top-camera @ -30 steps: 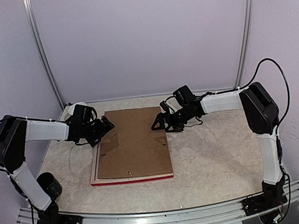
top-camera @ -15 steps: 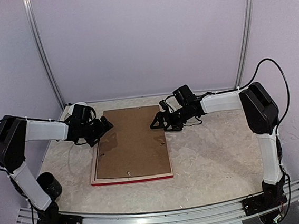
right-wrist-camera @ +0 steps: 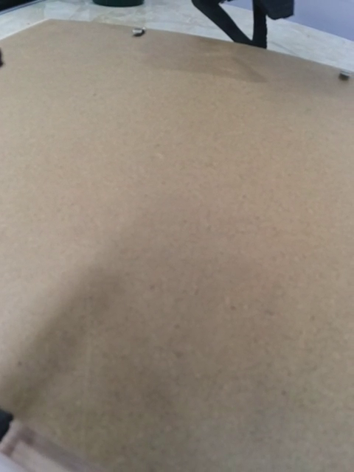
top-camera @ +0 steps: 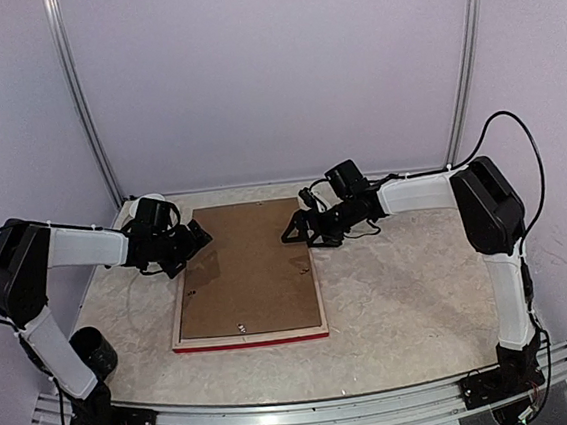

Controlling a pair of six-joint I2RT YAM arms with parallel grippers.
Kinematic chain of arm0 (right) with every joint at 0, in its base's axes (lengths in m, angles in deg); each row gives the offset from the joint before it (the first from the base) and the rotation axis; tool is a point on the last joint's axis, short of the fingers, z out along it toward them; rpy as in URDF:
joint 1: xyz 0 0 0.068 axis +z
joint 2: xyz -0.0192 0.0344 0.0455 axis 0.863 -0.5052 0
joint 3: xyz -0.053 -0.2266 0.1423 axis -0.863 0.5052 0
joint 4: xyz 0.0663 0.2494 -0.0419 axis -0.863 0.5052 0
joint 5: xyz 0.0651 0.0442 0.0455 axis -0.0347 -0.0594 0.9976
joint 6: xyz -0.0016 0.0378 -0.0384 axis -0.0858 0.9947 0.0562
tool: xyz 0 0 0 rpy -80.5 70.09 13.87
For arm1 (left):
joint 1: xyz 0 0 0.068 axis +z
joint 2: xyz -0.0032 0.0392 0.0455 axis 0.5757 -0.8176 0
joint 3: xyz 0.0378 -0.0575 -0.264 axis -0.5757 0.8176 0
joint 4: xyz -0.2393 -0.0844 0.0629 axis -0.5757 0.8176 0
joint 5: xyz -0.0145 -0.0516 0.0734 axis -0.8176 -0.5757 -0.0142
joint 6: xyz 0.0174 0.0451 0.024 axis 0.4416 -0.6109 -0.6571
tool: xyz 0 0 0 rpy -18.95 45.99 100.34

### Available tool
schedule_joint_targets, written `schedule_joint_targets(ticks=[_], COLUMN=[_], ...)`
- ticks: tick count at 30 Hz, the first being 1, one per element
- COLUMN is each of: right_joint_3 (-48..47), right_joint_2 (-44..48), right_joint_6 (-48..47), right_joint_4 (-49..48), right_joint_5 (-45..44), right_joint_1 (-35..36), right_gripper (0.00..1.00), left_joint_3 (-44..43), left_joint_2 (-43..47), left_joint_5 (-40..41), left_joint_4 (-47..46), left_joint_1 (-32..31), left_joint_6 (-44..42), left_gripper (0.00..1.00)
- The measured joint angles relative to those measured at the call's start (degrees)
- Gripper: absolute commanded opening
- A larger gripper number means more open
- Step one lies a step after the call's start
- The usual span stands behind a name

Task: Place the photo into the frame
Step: Move the backboard to the frame body.

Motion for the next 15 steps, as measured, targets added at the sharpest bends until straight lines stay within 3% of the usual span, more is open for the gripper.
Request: schedule_joint_targets(ticks=[15], right_joint_3=[-0.6], right_joint_2=[-0.8], right_joint_6=[0.0], right_joint_4=[-0.1], right_joint_5=[0.2], right_joint_1=[0.0], right_gripper=[0.99], left_joint_3=[0.0], left_joint_2=[0.0], left_joint_5=[0.2], left_joint_4=[0.4], left_joint_1=[0.1], left_joint_6=[0.0], left_gripper=[0.99])
